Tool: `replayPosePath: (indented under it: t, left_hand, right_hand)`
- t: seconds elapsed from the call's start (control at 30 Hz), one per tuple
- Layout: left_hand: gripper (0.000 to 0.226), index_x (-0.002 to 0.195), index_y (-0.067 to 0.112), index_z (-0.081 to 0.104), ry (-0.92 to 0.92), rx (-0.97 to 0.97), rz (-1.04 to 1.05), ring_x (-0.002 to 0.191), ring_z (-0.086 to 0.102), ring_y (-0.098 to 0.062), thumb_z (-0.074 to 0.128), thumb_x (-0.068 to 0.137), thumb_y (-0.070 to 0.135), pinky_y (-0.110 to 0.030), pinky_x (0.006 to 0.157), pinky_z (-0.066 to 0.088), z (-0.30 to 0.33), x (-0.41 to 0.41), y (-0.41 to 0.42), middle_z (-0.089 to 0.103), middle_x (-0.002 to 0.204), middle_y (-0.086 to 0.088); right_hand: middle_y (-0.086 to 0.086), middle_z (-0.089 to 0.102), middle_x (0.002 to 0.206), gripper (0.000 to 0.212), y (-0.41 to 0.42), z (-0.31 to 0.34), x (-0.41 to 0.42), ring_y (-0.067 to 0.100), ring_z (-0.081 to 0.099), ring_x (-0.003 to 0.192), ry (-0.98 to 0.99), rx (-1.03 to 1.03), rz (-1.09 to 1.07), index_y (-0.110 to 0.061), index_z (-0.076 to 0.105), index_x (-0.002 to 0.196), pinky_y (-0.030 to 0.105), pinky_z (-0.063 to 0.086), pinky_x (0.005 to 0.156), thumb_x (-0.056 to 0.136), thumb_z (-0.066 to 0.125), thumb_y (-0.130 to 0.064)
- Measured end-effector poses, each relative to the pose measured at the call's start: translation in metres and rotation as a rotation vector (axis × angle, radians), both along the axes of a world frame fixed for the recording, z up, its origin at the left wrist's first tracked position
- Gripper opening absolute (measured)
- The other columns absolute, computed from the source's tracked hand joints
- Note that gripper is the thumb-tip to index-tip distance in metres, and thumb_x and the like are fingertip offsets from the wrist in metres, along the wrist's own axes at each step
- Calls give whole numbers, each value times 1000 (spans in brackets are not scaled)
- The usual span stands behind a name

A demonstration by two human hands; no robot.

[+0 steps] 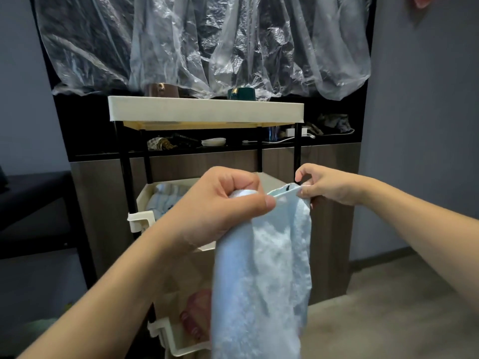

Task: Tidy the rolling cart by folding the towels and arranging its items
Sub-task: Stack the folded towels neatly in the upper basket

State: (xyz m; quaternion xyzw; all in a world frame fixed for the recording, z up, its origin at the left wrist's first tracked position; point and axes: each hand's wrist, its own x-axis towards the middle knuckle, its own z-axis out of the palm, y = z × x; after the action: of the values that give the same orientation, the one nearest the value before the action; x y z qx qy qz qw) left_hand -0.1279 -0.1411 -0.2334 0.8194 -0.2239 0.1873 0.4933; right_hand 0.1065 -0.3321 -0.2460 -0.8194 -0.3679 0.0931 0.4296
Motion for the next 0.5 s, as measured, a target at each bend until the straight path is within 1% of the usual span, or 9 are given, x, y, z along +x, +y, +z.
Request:
replayPosePath:
  t: [0.07,0.13,0.2,0.23,0.3,0.37,0.4,0.43,0.5]
  left_hand:
    - [43,58,4,42,19,211,225,51,31,-10,68,81,30,-25,49,25,2,3,13,32,57,-2]
    - [43,63,5,46,33,419,450,50,34,-7,67,86,34,-27,49,31,0,9,29,37,58,-2]
    - [40,71,4,54,34,586,597,57,46,-11,58,85,41,-30,57,41,-3,13,37,52,67,-6]
    - [41,75,4,58,43,632,614,64,51,-12,52,81,44,-32,63,44,-5,13,37,56,75,-4]
    - [36,81,12,65,69,641,563,76,54,-6,44,78,41,-25,68,44,-7,13,32,57,86,4]
    - [25,92,21,72,56,592,504,84,55,-2,48,87,27,-16,71,41,-9,15,28,59,97,10]
    - [26,97,24,73,24,568,494,86,56,-2,49,90,18,-16,73,41,-9,17,29,60,100,12]
    - [29,99,26,74,-11,541,493,87,57,-3,50,92,11,-16,74,43,-9,18,30,61,100,13]
    - [25,96,30,69,-70,460,500,83,59,-7,55,93,9,-20,71,48,-9,22,33,63,93,13]
  right_hand:
    - [11,69,75,22,-5,5,-6,17,63,63,78,17,7,-8,50,107,31,51,62,90,63,-2]
    - [15,71,82,18,-5,10,-16,24,67,73,35,-80,-7,-2,61,102,37,56,69,87,69,-7]
    - [18,73,85,15,4,11,-29,27,69,77,-9,-129,-3,0,68,94,39,59,73,85,72,-11]
    - [20,72,86,16,9,11,-36,27,69,77,-14,-105,8,2,68,93,38,59,71,86,71,-11]
    - [19,72,87,15,19,10,-49,24,69,76,-13,-27,45,2,65,101,33,58,65,91,64,-9]
    - [15,70,83,15,24,8,-61,21,68,72,11,78,92,-6,58,109,32,56,64,95,54,-2]
    - [14,68,79,19,25,7,-65,20,66,69,11,128,108,-11,54,109,32,55,63,96,51,1]
    - [12,66,76,22,26,5,-69,19,65,66,-23,161,110,-16,51,105,31,55,62,95,49,4]
    - [8,63,73,29,28,1,-74,13,62,64,-181,196,61,-18,56,89,28,53,63,93,45,9]
